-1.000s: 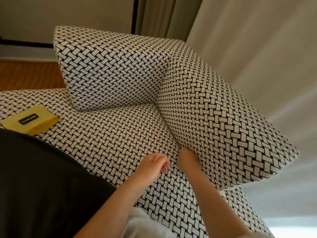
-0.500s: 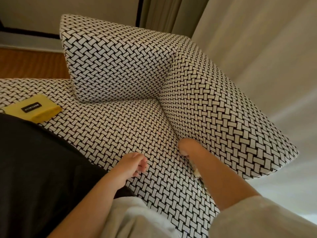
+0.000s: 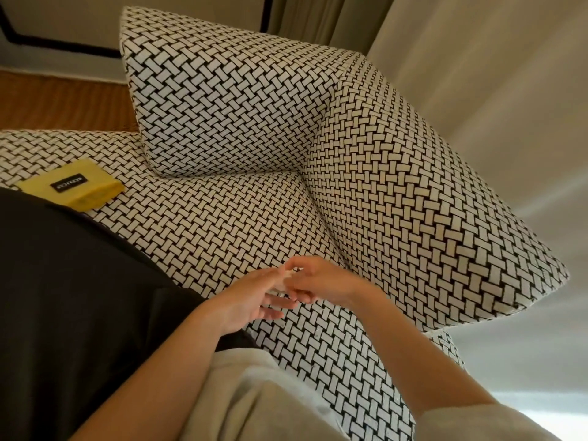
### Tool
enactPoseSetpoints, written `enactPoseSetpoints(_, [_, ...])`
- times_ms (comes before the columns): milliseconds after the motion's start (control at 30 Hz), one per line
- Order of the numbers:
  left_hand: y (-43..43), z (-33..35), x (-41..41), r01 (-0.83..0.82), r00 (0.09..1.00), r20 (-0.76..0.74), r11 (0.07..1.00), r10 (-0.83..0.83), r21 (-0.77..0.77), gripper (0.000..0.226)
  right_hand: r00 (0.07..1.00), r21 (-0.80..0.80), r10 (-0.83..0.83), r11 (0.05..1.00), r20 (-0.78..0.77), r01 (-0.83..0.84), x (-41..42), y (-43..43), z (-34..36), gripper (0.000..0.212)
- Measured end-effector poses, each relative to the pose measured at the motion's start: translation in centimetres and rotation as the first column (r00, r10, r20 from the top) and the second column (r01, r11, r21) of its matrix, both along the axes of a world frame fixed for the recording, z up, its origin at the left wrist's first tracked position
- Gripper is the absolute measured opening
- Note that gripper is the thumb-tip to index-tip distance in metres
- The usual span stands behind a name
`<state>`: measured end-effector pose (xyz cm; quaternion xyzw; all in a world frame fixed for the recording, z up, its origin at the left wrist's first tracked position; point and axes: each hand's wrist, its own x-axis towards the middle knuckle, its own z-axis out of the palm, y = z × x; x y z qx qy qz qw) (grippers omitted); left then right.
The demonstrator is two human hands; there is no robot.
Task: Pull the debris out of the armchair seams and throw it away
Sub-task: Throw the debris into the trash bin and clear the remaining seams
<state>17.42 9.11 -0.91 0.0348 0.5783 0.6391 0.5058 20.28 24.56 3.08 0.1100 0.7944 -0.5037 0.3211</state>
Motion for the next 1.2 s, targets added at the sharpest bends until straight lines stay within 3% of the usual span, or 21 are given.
enactPoseSetpoints(167, [-0.2, -0.4, 0.3, 0.058, 0.991, -0.111, 0.98, -0.08, -0.19, 0.03, 0.965, -0.043, -0.181, 0.983, -0.19, 0.176, 4.8, -1.8, -2.6, 0.03])
enactPoseSetpoints(267, [-0.2, -0.6, 0.5, 0.031, 0.993, -0.106, 0.981, -0.051, -0.191, 0.024, 0.943, 0.186, -0.21, 0.947, -0.259, 0.262, 6.5, 0.1, -3.9, 0.035])
enactPoseSetpoints(400, [-0.4, -0.7, 0.5, 0.069, 0.99, -0.111, 0.981, -0.09, -0.181, 0.026, 0.971, 0.701, -0.091, 0.677, -0.221, 0.223, 6.7, 4.6, -4.5, 0.039])
enactPoseSetpoints(500, [-0.3, -0.8, 0.6, 0.06, 0.987, -0.137, 0.98, -0.086, -0.188, 0.026, 0.999, 0.863, -0.028, 0.504, -0.022, 0.033, 5.1, 7.1, -4.7, 0.043])
enactPoseSetpoints(667, [-0.5, -0.8, 0.3, -0.038, 0.983, -0.181, 0.981, 0.003, -0.192, 0.029, 0.935, 0.741, -0.052, 0.626, 0.352, -0.244, 2.2, 7.7, -3.4, 0.08])
enactPoseSetpoints(800, [-0.7, -0.7, 0.4, -0.041, 0.977, -0.211, 0.982, 0.001, -0.185, 0.03, 0.824, 0.69, -0.185, 0.659, 0.535, -0.3, -0.3, 8.6, -3.7, 0.06])
enactPoseSetpoints(867, [-0.7, -0.7, 0.4, -0.032, 0.978, -0.207, 0.983, -0.006, -0.179, 0.031, 0.778, 0.685, -0.156, 0.598, 0.609, -0.416, -1.6, 8.1, -3.4, 0.044])
enactPoseSetpoints(933, [-0.9, -0.7, 0.3, -0.028, 0.978, -0.206, 0.985, -0.008, -0.169, 0.031, 0.743, 0.68, -0.026, 0.425, 0.668, -0.597, -2.7, 6.9, -2.2, 0.031])
enactPoseSetpoints(1000, [-1.0, -0.7, 0.2, -0.028, 0.974, -0.228, 0.985, -0.012, -0.173, 0.029, 0.692, 0.645, 0.046, 0.322, 0.72, -0.693, -3.8, 6.4, -1.8, 0.019])
enactPoseSetpoints(1100, [-1.3, -0.6, 0.1, -0.058, 0.964, -0.265, 0.981, 0.007, -0.184, 0.029, 0.539, 0.509, 0.014, 0.309, 0.842, -0.803, -4.6, 6.7, -1.8, 0.016])
enactPoseSetpoints(1200, [-1.6, -0.5, -0.1, -0.069, 0.959, -0.282, 0.98, 0.013, -0.187, 0.033, 0.537, 0.512, -0.026, 0.344, 0.843, -0.787, -4.9, 7.0, -1.9, 0.012])
